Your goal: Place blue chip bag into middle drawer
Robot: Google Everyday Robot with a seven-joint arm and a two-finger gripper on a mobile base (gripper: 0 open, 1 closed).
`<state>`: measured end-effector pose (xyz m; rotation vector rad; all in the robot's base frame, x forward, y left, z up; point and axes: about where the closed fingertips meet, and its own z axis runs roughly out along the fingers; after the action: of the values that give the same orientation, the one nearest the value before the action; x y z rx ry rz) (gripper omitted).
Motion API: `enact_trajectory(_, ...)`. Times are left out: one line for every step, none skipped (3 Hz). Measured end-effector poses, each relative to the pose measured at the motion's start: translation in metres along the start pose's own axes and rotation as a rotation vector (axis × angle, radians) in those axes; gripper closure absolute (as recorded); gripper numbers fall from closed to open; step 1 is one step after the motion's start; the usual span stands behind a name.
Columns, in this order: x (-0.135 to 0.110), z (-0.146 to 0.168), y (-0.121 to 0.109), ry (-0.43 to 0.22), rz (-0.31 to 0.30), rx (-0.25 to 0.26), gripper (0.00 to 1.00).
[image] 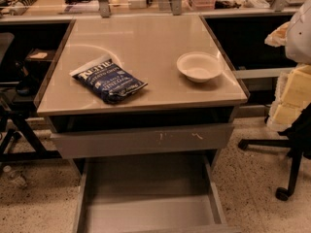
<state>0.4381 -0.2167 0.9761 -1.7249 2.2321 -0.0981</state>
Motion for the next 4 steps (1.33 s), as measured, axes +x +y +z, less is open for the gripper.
enact_trajectory(0.000,0.000,0.000,0.000,-0.001,0.000,0.00)
enact_trajectory(-0.011,0.000,-0.002,0.002,-0.021,0.009,0.00)
enact_trajectory(-0.036,0.008,-0.007,0.023,-0.071,0.013,0.00)
enact_trajectory(-0.067,0.029,-0.016,0.033,-0.117,-0.003,0.00)
